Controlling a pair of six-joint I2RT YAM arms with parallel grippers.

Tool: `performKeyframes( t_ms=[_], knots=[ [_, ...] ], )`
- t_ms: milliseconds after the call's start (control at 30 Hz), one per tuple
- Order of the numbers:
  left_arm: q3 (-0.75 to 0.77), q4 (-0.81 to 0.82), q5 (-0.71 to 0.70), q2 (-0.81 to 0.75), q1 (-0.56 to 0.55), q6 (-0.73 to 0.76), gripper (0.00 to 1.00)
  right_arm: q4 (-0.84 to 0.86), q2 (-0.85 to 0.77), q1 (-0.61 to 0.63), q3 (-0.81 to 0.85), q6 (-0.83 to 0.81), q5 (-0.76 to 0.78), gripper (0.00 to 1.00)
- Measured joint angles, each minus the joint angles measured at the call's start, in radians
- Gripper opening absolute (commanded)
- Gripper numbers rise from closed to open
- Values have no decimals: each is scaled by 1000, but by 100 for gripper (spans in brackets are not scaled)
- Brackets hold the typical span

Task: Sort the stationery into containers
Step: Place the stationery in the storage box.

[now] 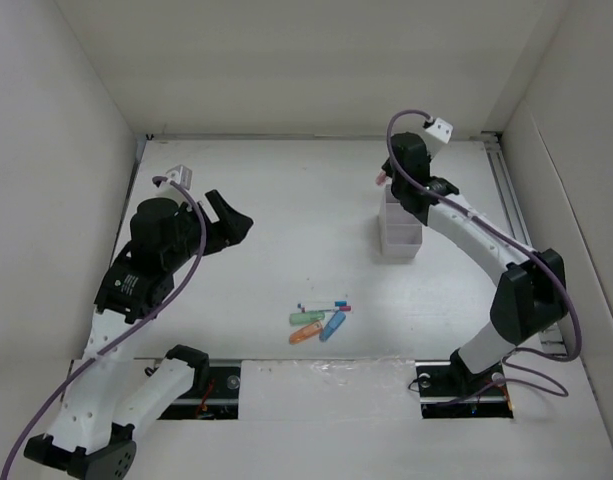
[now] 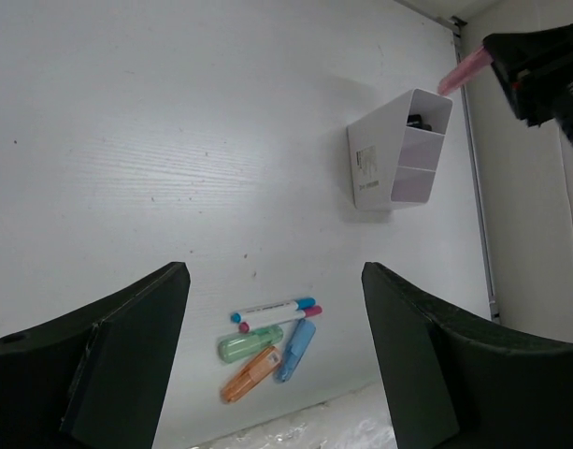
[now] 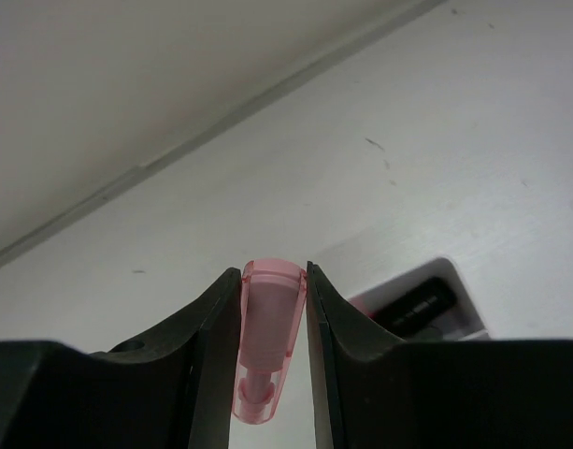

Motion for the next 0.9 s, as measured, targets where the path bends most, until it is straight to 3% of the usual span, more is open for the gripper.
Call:
performKeyframes(
  t_ms=[333,633,800,833,900],
  knots=[
    [-45,38,20,3,0,0,72,36,-33,0,-247,71,149,10],
    [-47,45,29,10,0,1,72,59,-70,0,-307,141,235,11],
    [-52,44,29,8,0,2,72,61,-66,0,-321,160,269,20],
    [-53,45,29,6,0,2,72,64,-65,0,-325,163,275,30],
    [-56,45,29,2,0,2,72,65,-65,1,-330,167,285,39]
  ],
)
